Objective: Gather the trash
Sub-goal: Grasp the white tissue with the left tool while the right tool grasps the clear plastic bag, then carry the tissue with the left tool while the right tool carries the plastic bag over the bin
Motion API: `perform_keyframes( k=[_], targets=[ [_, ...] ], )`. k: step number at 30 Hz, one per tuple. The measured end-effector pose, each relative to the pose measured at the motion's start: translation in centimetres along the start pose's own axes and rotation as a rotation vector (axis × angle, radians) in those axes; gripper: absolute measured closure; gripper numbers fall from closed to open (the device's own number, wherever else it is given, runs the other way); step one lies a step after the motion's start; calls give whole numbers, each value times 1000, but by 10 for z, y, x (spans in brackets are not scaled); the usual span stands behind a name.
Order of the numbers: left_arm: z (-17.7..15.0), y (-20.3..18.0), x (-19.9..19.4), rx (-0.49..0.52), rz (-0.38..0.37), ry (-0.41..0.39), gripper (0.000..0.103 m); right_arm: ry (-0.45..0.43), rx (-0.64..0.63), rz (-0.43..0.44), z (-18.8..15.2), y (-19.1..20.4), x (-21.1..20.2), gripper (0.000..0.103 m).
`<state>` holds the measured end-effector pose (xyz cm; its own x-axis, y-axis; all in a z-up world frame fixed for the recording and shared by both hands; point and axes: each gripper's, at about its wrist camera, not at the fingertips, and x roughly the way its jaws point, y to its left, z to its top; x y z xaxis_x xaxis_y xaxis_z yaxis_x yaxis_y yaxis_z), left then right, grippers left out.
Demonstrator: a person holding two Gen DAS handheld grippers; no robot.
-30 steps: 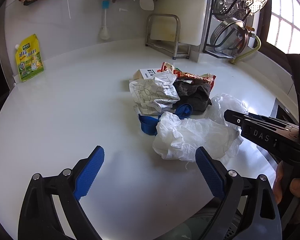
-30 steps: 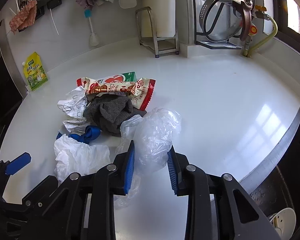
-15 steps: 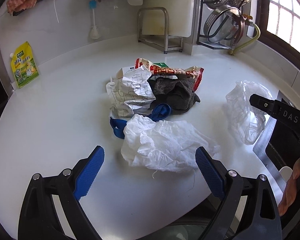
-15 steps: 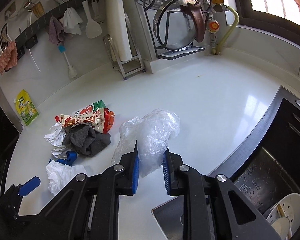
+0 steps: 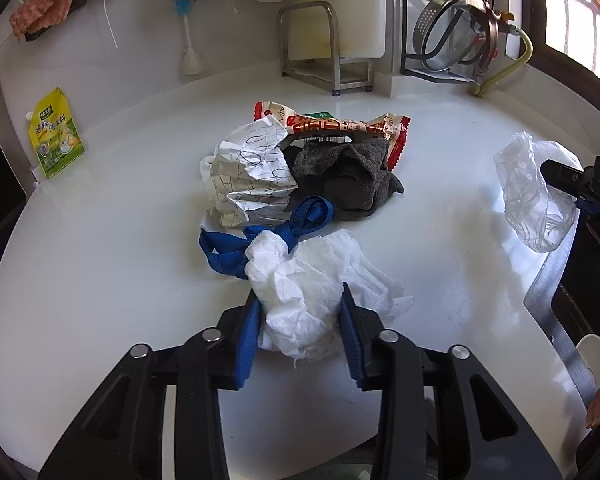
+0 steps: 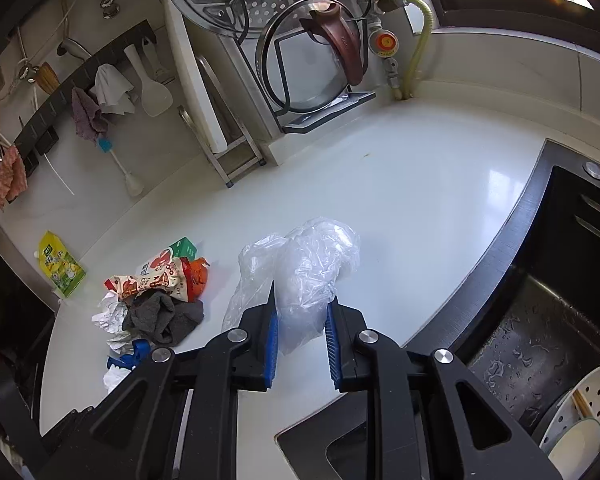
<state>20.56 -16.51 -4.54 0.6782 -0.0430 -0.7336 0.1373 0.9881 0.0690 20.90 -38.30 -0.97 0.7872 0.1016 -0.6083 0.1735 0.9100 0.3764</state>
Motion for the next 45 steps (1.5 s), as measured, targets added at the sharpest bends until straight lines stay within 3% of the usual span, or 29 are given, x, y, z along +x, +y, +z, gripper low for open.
perform_keyframes(
  k=[3, 12, 19, 24, 33, 38, 45],
  targets=[
    [-1, 3, -8, -9, -2, -11, 83, -12, -8, 12, 0, 3, -3, 84],
    [-9, 14, -52, 20, 5, -56, 84, -18, -1, 31, -2, 4, -7, 83],
    [-44, 32, -95, 64, 39, -75, 84, -9, -4, 64, -12, 10, -16, 83],
    [-74, 50, -120, 46, 35, -69, 84, -40, -25, 92, -30, 20, -47, 83],
    [-127, 74, -153, 81, 57, -117, 84, -40, -94, 97, -102, 38, -119, 83],
    [-143, 83, -161, 71, 35, -119, 84, -45, -113, 88, -149, 50, -165, 83],
    [-166, 82, -169, 83, -9, -117, 84, 1, -103, 64, -206, 60, -194, 83]
  ],
)
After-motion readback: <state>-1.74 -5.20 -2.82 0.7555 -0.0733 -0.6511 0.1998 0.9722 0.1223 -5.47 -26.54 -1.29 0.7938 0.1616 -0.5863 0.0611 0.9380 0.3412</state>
